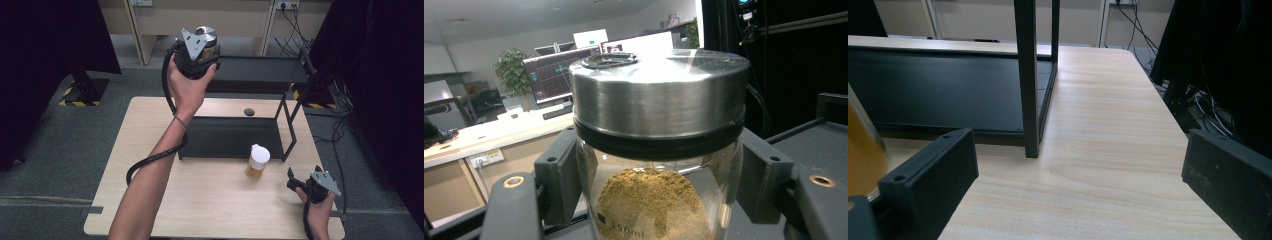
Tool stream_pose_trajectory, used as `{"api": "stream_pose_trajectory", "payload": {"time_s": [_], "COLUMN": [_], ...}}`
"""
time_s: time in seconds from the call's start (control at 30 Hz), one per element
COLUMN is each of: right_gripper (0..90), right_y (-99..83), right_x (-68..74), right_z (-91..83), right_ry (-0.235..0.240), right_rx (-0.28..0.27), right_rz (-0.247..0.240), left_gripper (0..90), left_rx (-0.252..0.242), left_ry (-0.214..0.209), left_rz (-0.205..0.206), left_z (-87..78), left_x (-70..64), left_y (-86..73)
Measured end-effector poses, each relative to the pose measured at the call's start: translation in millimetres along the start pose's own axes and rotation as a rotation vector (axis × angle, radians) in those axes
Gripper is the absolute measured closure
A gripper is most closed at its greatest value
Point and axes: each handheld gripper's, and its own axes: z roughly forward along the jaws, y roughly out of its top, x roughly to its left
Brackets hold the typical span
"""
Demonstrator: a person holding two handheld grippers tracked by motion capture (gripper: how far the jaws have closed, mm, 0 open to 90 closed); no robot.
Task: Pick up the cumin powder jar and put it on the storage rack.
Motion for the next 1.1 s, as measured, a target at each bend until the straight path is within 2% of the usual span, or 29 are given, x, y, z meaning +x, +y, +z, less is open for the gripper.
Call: {"api": "stream_pose_trajectory", "payload": {"time_s": [0.23,0.47,0.63,0.87,1.1], "right_gripper": [1.7,1.7,1.7,1.8,1.8], "right_y": [0.0,0.1,0.0,-0.3,-0.3], "right_x": [-0.2,-0.5,-0.3,-0.3,-0.3], "right_z": [0.0,0.1,-0.1,-0.3,-0.3], "right_ry": [0.001,0.003,0.003,0.004,0.006], "right_rx": [0.0,0.001,0.0,-0.002,-0.002], "right_rz": [-0.001,-0.002,-0.003,-0.006,-0.008], "left_gripper": [31.0,31.0,31.1,31.1,31.1], "left_rx": [0.039,0.057,0.06,0.066,0.081], "left_ry": [0.017,0.024,0.019,0.016,0.011], "left_rz": [-0.024,-0.045,-0.035,-0.061,-0.067], "left_z": [10.1,15.5,18.8,23.2,27.9], "left_x": [3.4,7.2,6.2,7.0,6.3], "left_y": [-3.5,-6.3,-7.2,-10.8,-13.7]}}
